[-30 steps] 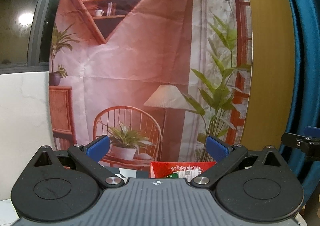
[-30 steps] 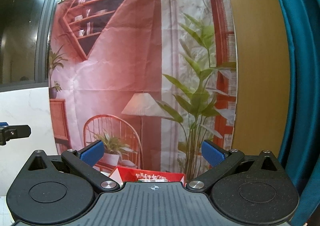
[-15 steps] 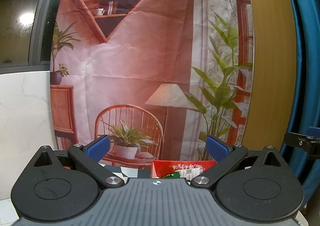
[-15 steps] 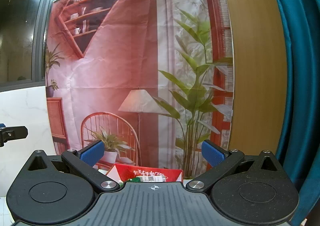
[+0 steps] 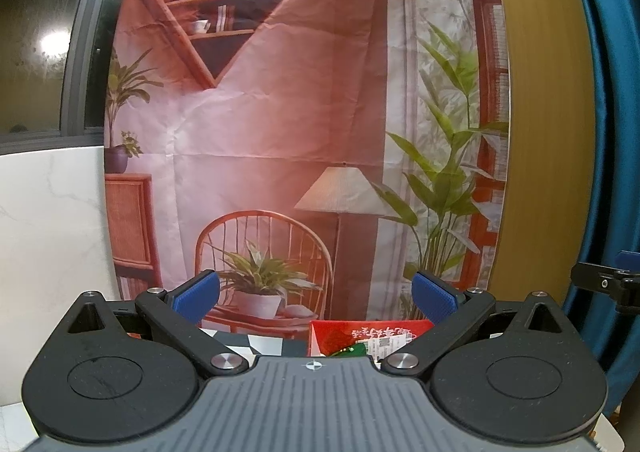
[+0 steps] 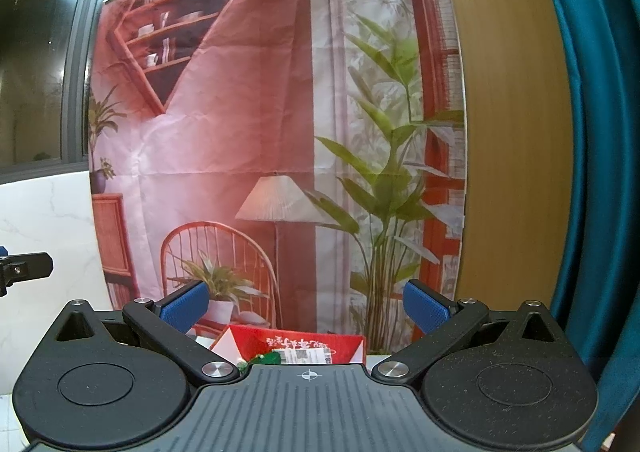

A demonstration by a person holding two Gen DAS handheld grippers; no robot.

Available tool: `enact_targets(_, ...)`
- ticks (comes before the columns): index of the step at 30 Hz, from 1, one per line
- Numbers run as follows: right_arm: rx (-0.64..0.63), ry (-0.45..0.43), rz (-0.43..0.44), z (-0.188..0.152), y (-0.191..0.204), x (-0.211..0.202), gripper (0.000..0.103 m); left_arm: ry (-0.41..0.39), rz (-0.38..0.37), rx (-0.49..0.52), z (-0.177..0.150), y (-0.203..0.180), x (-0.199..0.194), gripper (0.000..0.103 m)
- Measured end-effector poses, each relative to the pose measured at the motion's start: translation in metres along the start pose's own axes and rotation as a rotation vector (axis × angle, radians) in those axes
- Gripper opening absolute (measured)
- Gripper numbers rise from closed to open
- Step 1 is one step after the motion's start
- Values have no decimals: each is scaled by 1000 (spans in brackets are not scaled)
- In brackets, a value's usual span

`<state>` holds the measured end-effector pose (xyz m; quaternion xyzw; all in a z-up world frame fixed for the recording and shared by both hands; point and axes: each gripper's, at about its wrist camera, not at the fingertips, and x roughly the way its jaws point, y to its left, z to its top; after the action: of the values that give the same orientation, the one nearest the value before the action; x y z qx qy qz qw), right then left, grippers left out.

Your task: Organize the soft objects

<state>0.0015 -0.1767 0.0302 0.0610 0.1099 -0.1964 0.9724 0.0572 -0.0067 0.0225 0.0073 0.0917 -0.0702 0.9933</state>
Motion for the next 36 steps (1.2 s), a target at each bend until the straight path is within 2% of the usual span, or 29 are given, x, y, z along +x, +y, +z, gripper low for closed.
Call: enact_targets(36,8,9,-13,-2,-5,3,103,6,17,8,1,1,1,103)
